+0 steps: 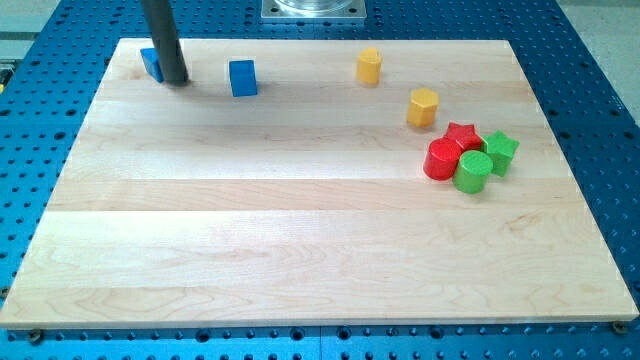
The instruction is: Point your hand at the top center
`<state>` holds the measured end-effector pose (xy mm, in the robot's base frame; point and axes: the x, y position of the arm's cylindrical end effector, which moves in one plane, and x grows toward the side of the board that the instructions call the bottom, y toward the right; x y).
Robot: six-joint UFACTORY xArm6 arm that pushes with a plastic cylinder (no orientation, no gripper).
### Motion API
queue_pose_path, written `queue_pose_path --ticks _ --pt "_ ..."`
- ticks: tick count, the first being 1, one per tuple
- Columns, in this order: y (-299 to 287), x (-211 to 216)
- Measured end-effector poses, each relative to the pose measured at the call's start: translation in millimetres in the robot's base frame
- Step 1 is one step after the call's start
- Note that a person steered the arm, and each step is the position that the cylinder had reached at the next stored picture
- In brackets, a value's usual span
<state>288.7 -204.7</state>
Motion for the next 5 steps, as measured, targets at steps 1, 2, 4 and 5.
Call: queue_pose_path --ticks 1,2,4,5 --pt "-54.1 -19.6" --pt "-60.9 -25.5" --pt "26.7 -30.9" --pt "88.7 -57.2"
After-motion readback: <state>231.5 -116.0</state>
